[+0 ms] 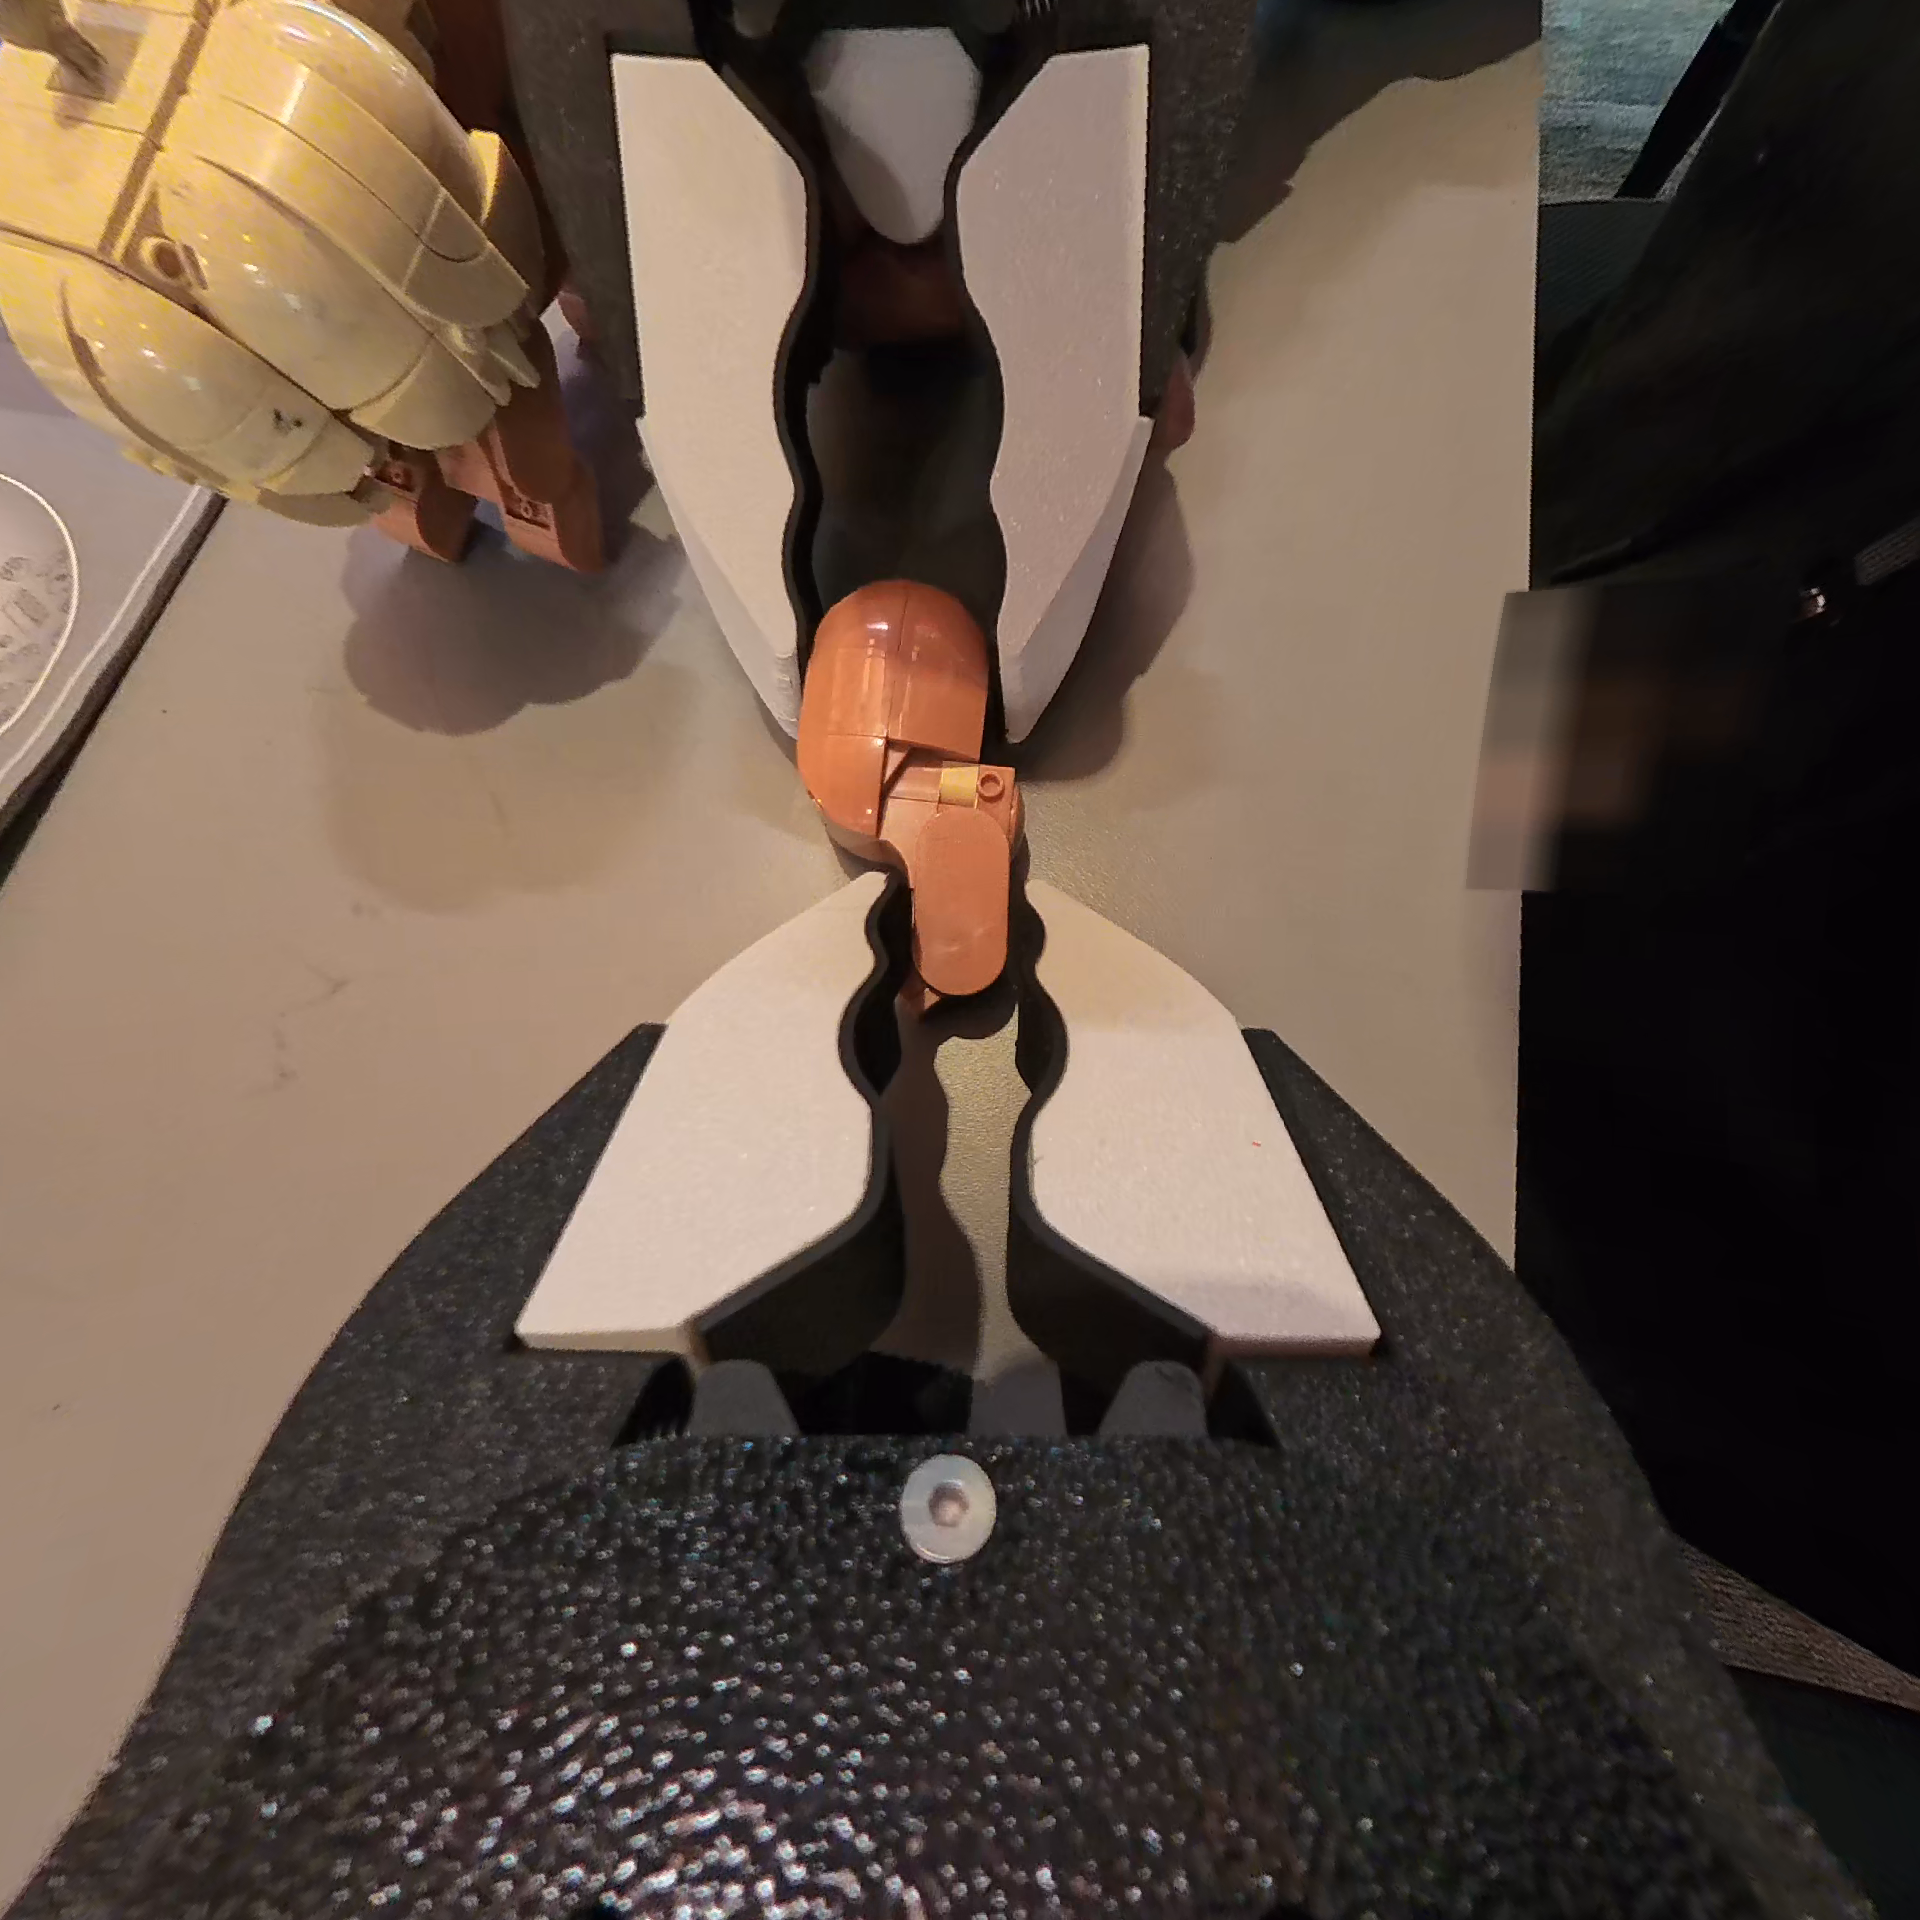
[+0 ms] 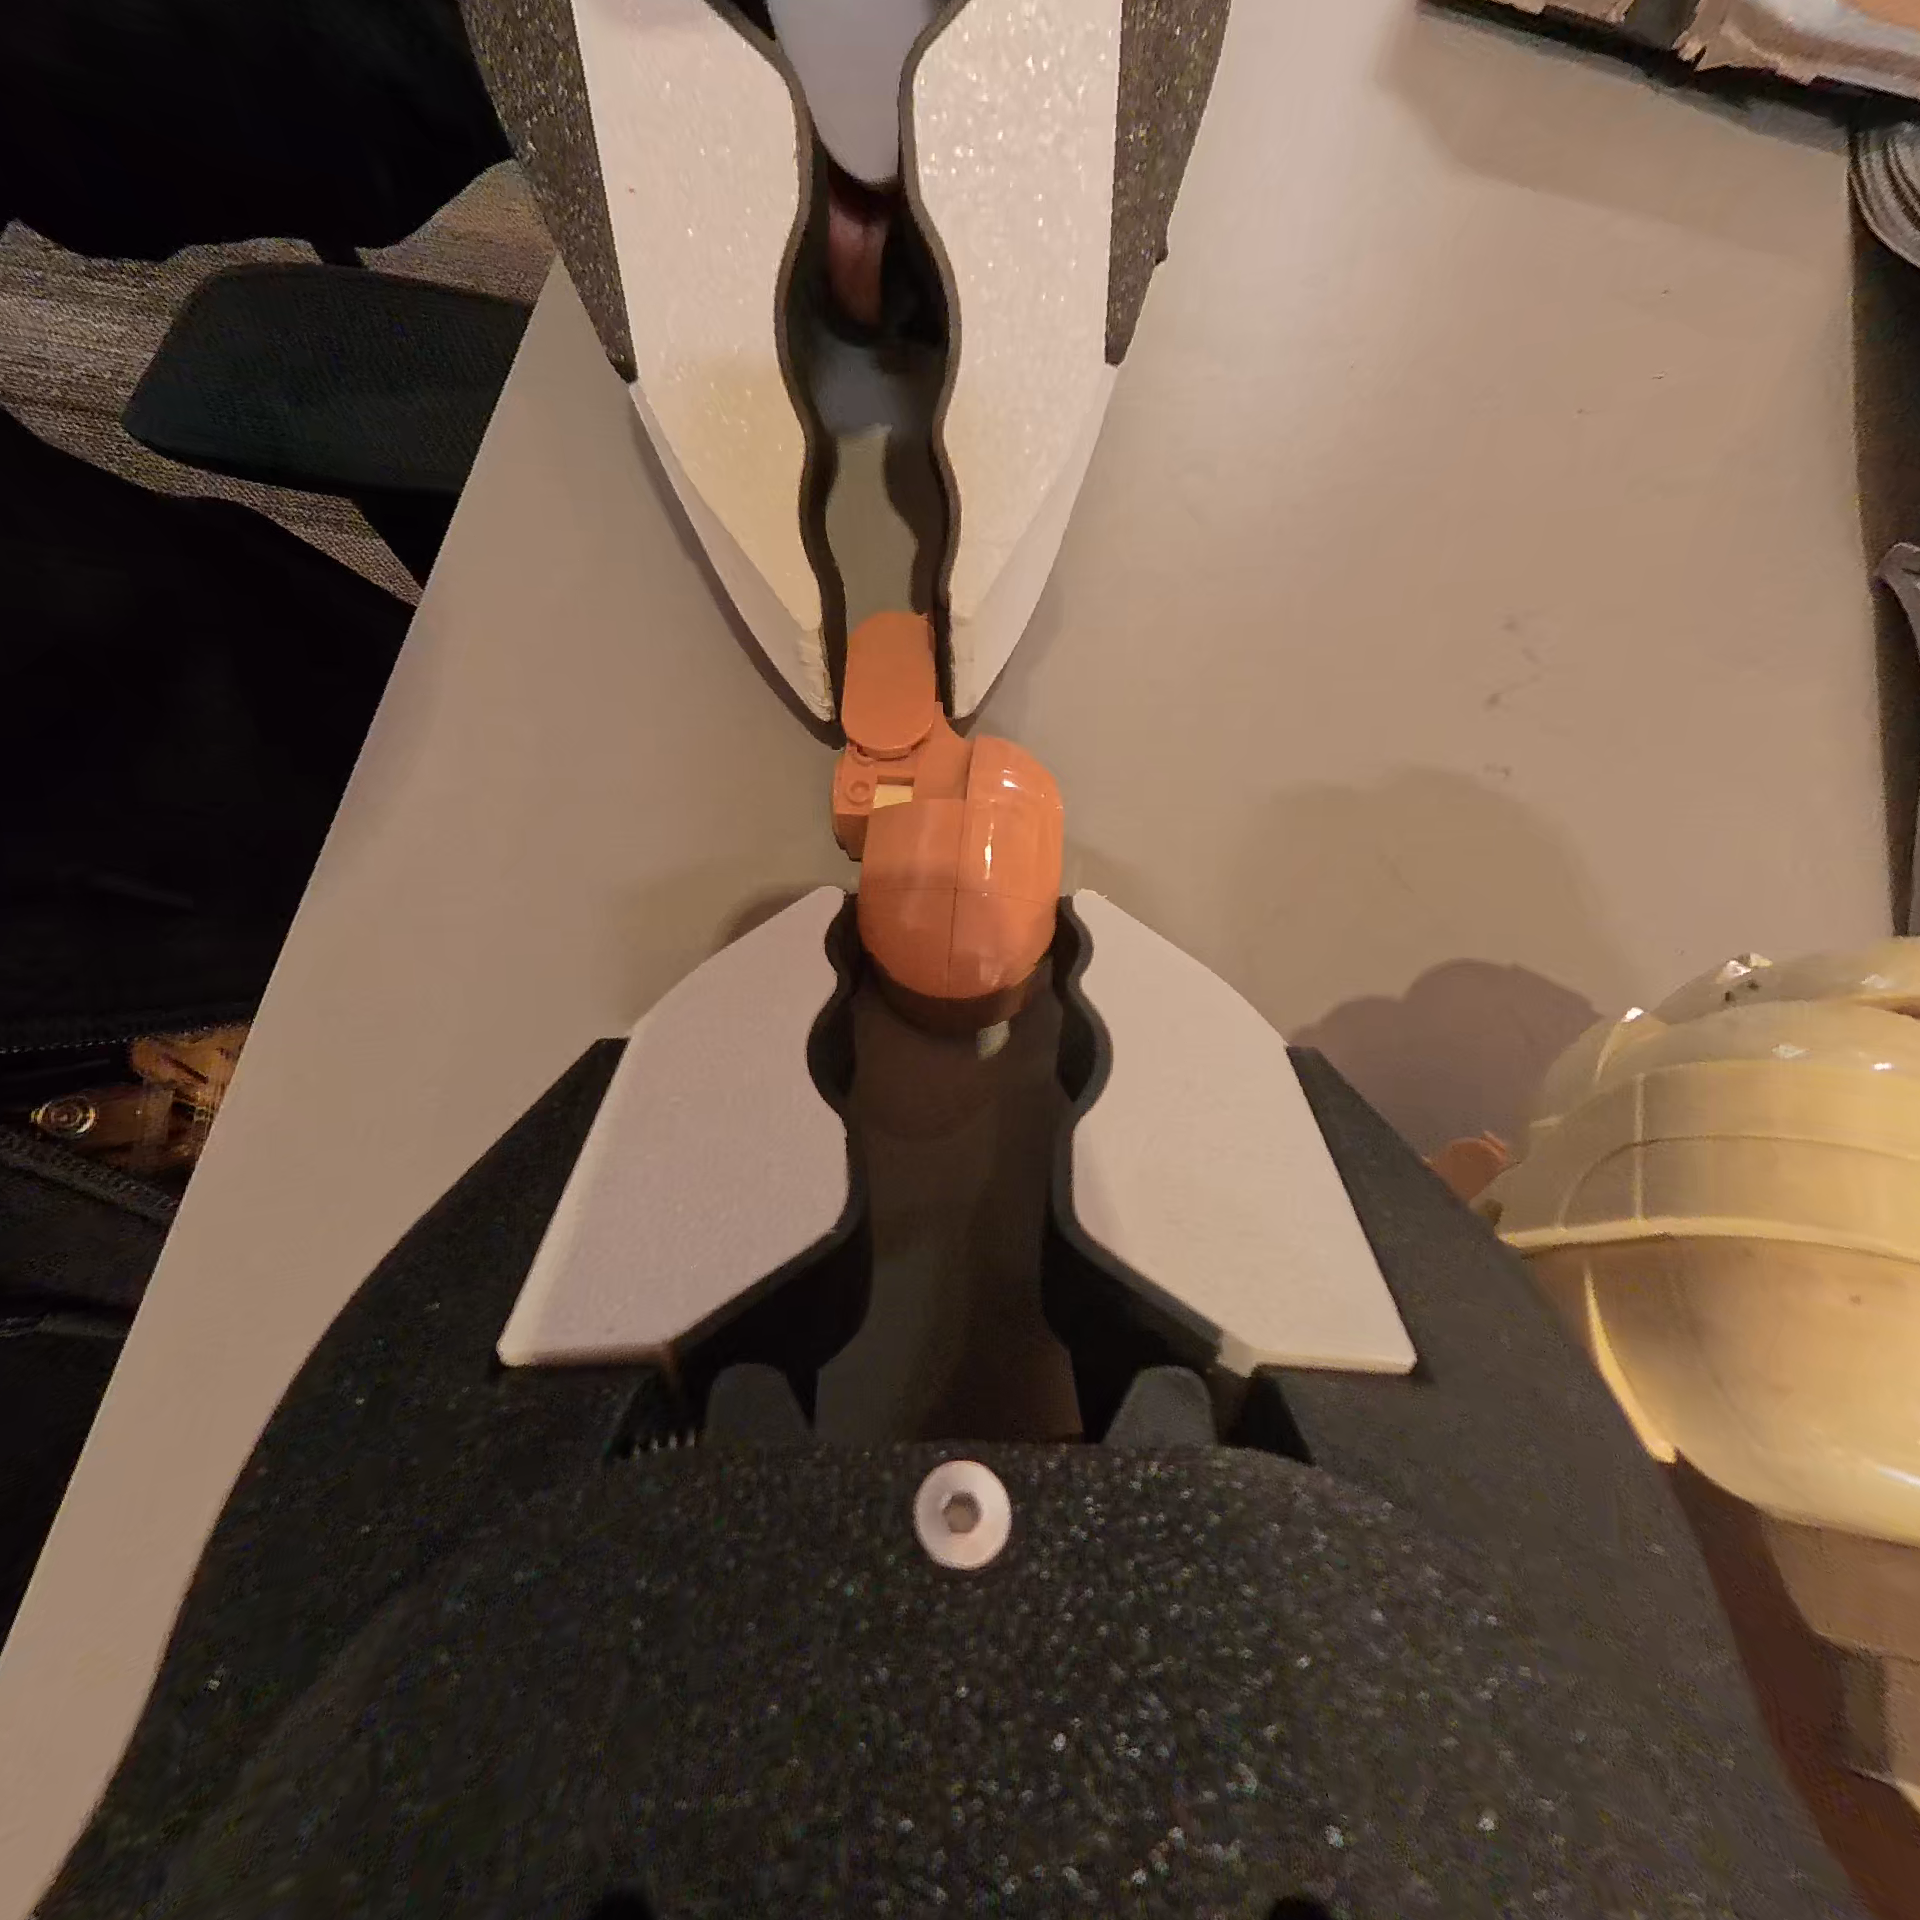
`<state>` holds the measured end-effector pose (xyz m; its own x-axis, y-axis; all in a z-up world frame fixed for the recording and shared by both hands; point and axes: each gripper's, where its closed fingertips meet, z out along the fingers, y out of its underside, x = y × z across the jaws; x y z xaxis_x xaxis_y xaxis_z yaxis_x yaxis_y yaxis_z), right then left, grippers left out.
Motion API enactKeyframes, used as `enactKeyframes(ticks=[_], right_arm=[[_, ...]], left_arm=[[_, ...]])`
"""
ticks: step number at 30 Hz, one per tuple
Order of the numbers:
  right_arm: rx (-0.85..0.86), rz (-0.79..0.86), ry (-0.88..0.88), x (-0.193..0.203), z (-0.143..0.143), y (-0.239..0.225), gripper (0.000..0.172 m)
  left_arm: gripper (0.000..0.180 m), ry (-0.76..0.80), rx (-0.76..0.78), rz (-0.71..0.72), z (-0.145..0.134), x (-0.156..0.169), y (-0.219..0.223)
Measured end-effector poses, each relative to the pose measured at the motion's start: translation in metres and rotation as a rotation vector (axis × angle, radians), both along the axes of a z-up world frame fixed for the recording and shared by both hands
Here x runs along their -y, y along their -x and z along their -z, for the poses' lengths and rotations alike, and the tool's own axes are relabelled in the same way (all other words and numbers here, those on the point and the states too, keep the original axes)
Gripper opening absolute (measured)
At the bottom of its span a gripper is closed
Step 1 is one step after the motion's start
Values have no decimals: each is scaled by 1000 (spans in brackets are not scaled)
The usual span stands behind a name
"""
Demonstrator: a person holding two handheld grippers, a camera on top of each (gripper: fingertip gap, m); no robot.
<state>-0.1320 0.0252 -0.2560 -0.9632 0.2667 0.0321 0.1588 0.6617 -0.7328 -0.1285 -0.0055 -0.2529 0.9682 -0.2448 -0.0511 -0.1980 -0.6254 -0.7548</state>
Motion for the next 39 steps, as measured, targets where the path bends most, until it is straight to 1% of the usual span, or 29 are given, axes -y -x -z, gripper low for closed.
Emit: enactKeyframes(ticks=[9,17,24,28,35,39], right_arm=[[3,5,0,-1,0,0,36],[18,2,2,0,1,0,36],[41,5,6,-1,1,-1,36],[40,6,5,-1,1,-1,36],[47,19,6,-2,1,1,36],[54,18,7,-1,1,1,36]], left_arm=[[17,-6,0,-2,-3,-1,1],[17,30,-33,8,-5,0,1],[17,26,51,2,-6,0,1],[17,38,66,4,-7,1,1],[17,35,37,17,-13,0,-2],[17,53,-33,15,-15,-5,-1]])
